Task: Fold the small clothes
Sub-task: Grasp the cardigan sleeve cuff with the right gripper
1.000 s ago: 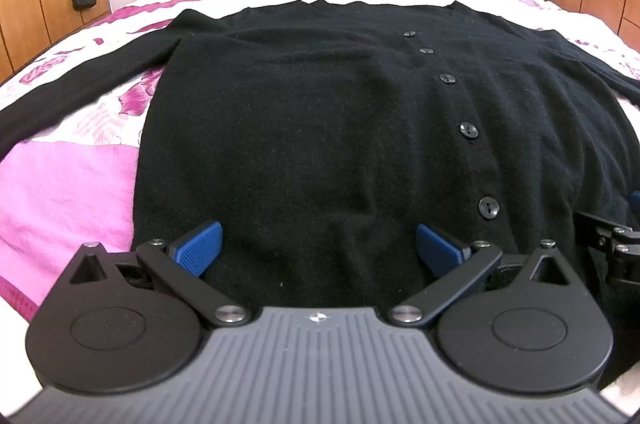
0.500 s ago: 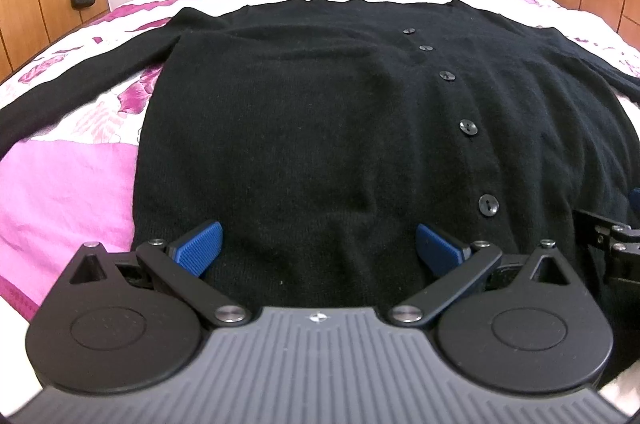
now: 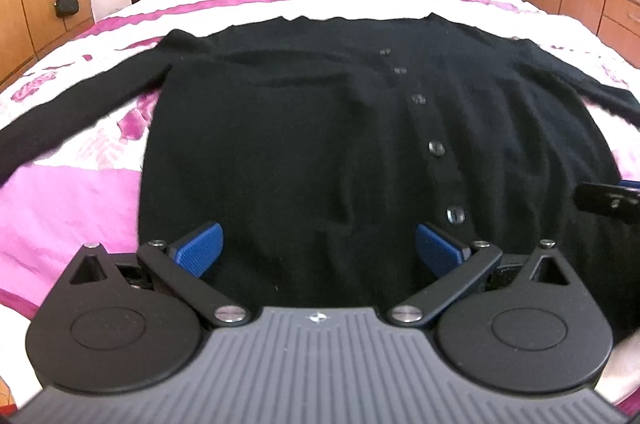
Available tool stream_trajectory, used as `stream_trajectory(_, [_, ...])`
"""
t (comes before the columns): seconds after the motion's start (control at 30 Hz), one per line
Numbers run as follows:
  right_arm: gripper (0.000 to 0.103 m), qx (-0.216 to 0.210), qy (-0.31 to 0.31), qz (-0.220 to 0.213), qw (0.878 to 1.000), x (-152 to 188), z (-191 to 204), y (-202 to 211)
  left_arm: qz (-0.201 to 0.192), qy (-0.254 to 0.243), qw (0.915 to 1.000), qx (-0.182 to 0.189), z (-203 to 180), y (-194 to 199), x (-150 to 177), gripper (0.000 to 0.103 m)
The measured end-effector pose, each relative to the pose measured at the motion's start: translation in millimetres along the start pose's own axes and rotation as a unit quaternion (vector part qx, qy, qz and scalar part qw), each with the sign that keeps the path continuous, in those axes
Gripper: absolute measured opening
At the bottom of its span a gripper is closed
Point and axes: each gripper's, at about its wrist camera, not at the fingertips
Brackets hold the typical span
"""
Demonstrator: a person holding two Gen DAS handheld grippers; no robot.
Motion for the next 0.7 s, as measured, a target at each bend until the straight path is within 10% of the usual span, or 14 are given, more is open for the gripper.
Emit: stream_trajectory(0.7, [0.103,0.084,-0.175,-0.09,0.977,-92.7,-144.1,4.9,0.024,0.049,0.9984,0.014,-0.9,-44.4,-73.8,0.103])
Point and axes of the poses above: each gripper's, at about its wrist camera, not at the fingertips, and y roughly against the way its jaws point, z to its left, x to its underside, and after that the axes turned 11 degrees about -y, right-handed
